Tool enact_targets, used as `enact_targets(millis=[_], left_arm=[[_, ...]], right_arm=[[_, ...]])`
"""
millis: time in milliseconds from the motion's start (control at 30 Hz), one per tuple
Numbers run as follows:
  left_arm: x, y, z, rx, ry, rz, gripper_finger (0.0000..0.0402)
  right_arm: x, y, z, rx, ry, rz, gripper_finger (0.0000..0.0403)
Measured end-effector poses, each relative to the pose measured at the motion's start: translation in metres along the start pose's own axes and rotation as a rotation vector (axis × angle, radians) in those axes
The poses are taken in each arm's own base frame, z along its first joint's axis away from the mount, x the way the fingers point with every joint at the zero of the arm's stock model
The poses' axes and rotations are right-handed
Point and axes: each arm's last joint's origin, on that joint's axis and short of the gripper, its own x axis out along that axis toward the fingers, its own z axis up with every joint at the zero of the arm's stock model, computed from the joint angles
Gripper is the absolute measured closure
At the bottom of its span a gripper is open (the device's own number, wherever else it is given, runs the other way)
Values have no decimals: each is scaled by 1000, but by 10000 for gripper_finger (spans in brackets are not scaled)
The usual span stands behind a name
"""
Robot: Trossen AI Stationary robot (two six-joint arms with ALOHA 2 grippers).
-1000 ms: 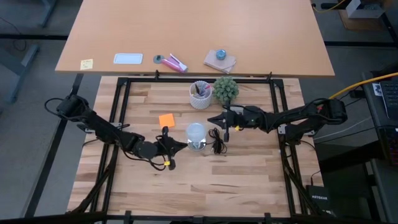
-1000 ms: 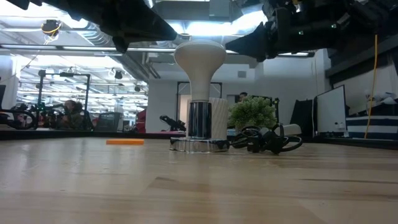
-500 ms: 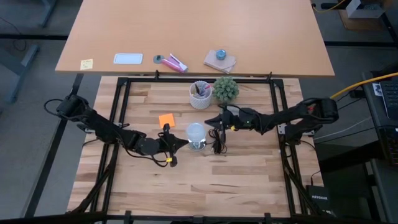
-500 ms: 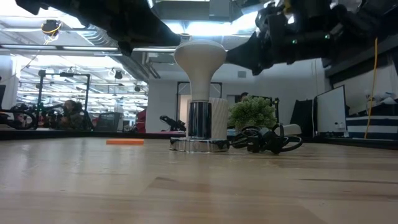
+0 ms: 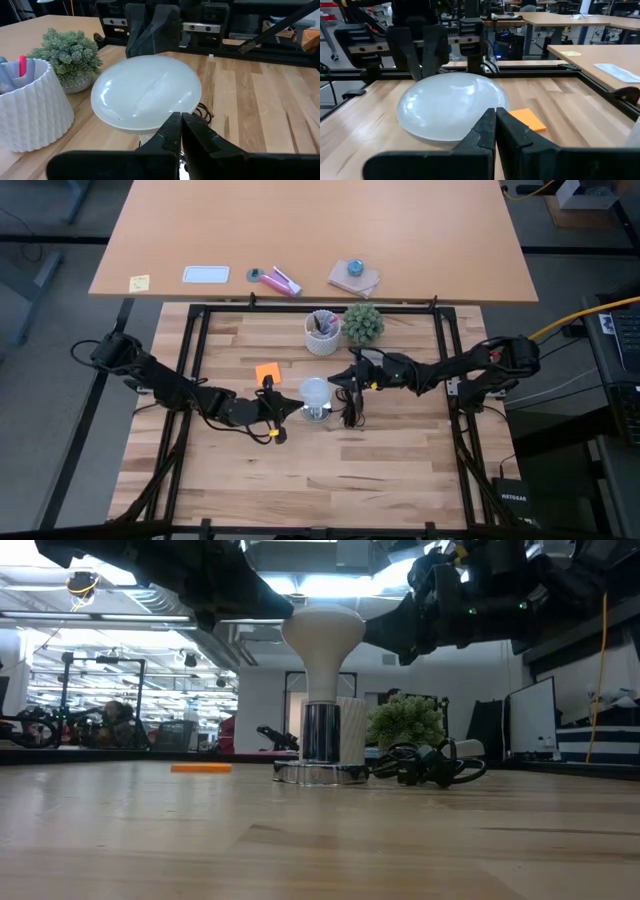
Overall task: Screw lightbulb
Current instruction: Insert the light bulb into the lamp socket
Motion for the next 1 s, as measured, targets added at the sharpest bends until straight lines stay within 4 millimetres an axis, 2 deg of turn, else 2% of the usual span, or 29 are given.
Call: enact_targets(millis=[767, 1000], left_arm=[[0, 3, -2, 12, 12, 69, 396], [1, 7, -2, 2, 3, 142, 396]], right_arm=[[-1, 5, -3, 8, 31, 176, 391], [-1, 10, -2, 7, 27, 299, 391]])
